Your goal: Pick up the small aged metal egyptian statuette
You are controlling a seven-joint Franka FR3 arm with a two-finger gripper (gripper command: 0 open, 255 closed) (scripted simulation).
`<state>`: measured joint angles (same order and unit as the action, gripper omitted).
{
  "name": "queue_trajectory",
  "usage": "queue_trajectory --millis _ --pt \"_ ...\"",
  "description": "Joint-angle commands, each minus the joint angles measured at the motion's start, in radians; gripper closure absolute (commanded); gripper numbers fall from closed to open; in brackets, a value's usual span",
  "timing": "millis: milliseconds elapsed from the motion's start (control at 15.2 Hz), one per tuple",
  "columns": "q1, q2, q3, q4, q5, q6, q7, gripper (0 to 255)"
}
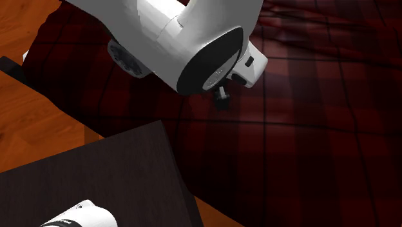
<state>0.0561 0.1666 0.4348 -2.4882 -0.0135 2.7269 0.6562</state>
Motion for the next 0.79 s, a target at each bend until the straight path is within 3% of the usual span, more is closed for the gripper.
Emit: queue_trajectory --millis 0,330,726 --pt "0.039 0.101 -0.036 0.052 -0.089 0.054 0.094 0" --pt "0.168 0.306 -0.151 0.2 -0.196 0.133 0.235 0" --pt "0.21 0.388 -0.197 0.233 -0.223 0.187 0.258 0"
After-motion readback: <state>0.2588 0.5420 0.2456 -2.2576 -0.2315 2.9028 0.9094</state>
